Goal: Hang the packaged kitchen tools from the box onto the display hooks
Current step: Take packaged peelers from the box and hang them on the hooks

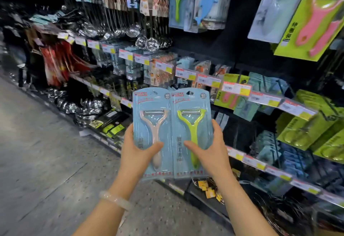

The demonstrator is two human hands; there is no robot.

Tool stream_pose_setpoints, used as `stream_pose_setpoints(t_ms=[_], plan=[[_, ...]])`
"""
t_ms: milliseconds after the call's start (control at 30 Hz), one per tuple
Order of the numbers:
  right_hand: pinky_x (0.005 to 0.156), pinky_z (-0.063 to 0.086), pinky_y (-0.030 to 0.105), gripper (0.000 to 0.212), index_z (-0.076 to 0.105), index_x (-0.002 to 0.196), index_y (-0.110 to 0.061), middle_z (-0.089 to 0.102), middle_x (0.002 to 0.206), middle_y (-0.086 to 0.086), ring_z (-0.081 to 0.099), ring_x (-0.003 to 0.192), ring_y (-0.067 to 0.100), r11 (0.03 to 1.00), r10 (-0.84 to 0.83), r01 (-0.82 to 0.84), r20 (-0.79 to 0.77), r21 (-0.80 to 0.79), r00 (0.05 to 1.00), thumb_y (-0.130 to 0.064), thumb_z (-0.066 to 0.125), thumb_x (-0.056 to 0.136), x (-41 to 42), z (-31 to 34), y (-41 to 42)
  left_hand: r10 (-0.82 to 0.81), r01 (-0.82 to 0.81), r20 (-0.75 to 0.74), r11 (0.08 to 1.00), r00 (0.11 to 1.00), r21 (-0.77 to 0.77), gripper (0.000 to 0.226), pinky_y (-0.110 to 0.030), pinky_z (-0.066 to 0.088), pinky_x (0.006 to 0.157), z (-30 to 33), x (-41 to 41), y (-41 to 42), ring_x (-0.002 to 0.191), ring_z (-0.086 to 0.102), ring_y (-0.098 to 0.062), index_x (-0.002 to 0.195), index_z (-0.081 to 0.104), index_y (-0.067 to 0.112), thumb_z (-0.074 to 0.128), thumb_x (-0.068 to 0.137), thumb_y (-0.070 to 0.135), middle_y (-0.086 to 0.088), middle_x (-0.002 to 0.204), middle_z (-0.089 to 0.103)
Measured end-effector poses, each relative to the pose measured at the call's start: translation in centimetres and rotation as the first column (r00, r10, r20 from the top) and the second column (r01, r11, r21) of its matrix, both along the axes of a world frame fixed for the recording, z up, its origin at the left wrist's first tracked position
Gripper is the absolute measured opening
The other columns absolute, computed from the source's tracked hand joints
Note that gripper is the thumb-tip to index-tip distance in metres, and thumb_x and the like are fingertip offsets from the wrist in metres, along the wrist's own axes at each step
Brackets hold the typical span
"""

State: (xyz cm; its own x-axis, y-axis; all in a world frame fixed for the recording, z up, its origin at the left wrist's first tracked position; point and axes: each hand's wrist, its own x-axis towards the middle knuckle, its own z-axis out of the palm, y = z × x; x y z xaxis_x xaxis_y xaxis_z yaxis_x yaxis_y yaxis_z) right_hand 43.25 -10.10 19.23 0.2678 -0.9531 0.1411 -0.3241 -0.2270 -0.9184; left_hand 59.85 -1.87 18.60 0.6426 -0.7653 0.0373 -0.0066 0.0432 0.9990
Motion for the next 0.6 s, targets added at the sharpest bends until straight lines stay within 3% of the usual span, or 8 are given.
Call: stream_pose_setpoints(t_ms=[100,167,267,400,467,567,600], plan=[[0.111,0.028,0.036,0.103,0.014,0.149,-0.029,0.026,0.149,-0.015,0.027,0.138,0.013,0.999,0.022,-0.021,0.021,-0.025,1.0,-0.044,0.078,0.069,3.4,1.0,-2.4,-0.009,0.01,0.026,0.999,1.0,-0.05,0.063,-0.023,0.054,0.073,1.2,3.3,-2.0,0.092,0.068,-0.005,0.112,0.051,0.037,0.079,0.07,-0.001,0.014,0.103,0.067],[0.112,0.031,0.038,0.106,0.015,0.148,-0.031,0.028,0.148,-0.015,0.03,0.137,0.013,0.999,0.03,-0.028,0.053,-0.035,0.998,-0.047,0.078,0.065,5.6,1.6,-4.2,-0.003,0.005,0.028,0.998,1.0,-0.061,0.064,-0.028,0.054,0.079,1.5,5.8,-3.7,0.097,0.067,-0.008,0.113,0.05,0.038,0.082,0.069,0.005,0.014,0.107,0.066],[0.111,0.033,0.041,0.107,0.017,0.147,-0.034,0.031,0.149,-0.013,0.034,0.135,0.012,0.998,0.041,-0.036,0.099,-0.057,0.994,-0.051,0.078,0.061,9.4,2.4,-7.4,0.011,-0.009,0.037,0.998,0.999,-0.07,0.084,-0.043,0.051,0.093,2.6,9.2,-6.7,0.111,0.062,-0.016,0.131,0.044,0.03,0.088,0.06,0.027,0.007,0.125,0.061],[0.111,0.033,0.039,0.104,0.021,0.146,-0.035,0.033,0.146,-0.015,0.035,0.135,0.011,0.994,0.045,-0.029,0.159,-0.105,0.986,-0.049,0.079,0.061,14.5,4.6,-12.2,0.009,-0.003,0.049,0.993,0.999,-0.121,0.088,-0.047,0.05,0.095,5.0,14.1,-11.5,0.11,0.062,-0.018,0.135,0.043,0.028,0.089,0.06,0.026,0.005,0.125,0.06],[0.114,0.027,0.036,0.105,0.018,0.147,-0.033,0.026,0.15,-0.015,0.027,0.139,0.011,0.99,0.048,-0.025,0.168,-0.136,0.985,-0.047,0.079,0.063,16.8,5.9,-14.6,-0.003,0.017,0.093,0.989,0.996,-0.145,0.086,-0.045,0.052,0.091,6.1,16.6,-14.0,0.109,0.063,-0.018,0.133,0.043,0.031,0.089,0.06,0.028,0.005,0.125,0.06],[0.114,0.025,0.038,0.109,0.014,0.148,-0.035,0.021,0.154,-0.014,0.022,0.141,0.011,0.984,0.06,-0.03,0.17,-0.175,0.984,-0.054,0.075,0.06,19.6,7.8,-17.7,0.003,0.02,0.112,0.979,0.994,-0.203,0.062,-0.023,0.057,0.068,7.5,19.6,-17.4,0.091,0.069,-0.008,0.114,0.049,0.037,0.082,0.07,0.008,0.01,0.107,0.067],[0.115,0.025,0.039,0.11,0.014,0.148,-0.036,0.02,0.154,-0.015,0.022,0.142,0.011,0.982,0.066,-0.034,0.168,-0.185,0.984,-0.058,0.073,0.057,20.5,8.4,-18.4,0.008,0.017,0.117,0.977,0.993,-0.211,0.062,-0.023,0.057,0.067,7.8,20.4,-18.3,0.089,0.069,-0.007,0.114,0.049,0.038,0.081,0.071,0.006,0.011,0.106,0.067]])
